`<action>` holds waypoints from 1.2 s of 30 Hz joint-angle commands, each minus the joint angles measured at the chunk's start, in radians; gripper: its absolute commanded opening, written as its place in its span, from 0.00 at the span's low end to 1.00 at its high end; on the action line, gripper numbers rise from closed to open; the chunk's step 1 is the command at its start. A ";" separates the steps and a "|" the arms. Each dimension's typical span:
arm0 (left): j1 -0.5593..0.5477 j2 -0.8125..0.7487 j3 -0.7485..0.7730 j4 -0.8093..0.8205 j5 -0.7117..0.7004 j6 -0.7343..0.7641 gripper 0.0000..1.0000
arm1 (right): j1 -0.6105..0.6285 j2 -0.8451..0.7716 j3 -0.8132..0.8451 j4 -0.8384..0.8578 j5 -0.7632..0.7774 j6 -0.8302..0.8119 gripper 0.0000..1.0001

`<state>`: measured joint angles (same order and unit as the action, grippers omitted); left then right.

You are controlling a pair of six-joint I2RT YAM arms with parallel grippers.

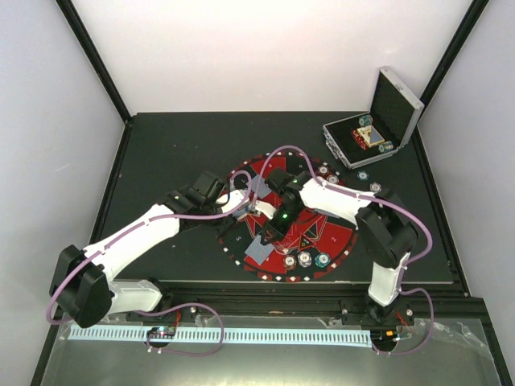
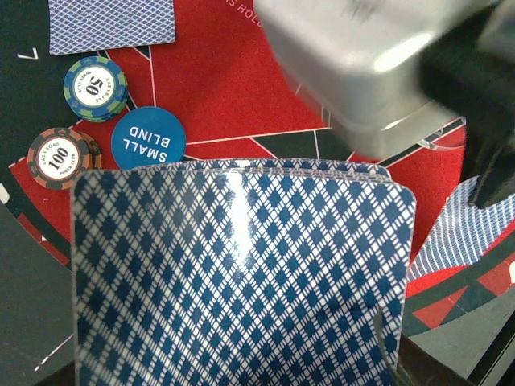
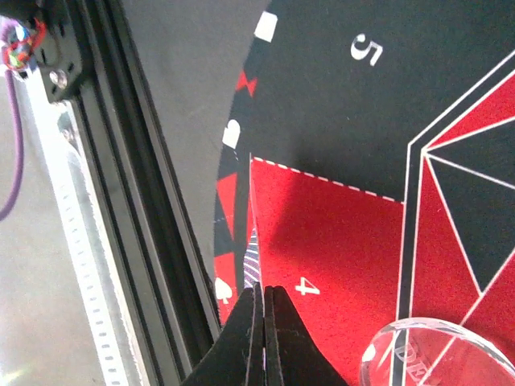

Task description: Distribute texas hold em gaming equipment

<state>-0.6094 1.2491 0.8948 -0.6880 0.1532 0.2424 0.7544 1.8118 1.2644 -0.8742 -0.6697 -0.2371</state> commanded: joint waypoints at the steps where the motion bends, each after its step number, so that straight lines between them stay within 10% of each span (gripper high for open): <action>1: 0.009 -0.020 0.016 0.008 -0.012 -0.011 0.34 | 0.005 0.069 0.046 -0.058 -0.012 -0.085 0.01; 24: 0.012 -0.008 0.015 0.010 0.002 -0.010 0.34 | 0.003 0.265 0.204 -0.019 0.252 -0.080 0.02; 36: 0.012 -0.007 0.009 0.017 0.002 -0.011 0.34 | 0.005 0.266 0.240 -0.024 0.314 -0.073 0.23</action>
<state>-0.6010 1.2491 0.8944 -0.6876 0.1421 0.2394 0.7559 2.0830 1.4818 -0.9020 -0.3977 -0.3103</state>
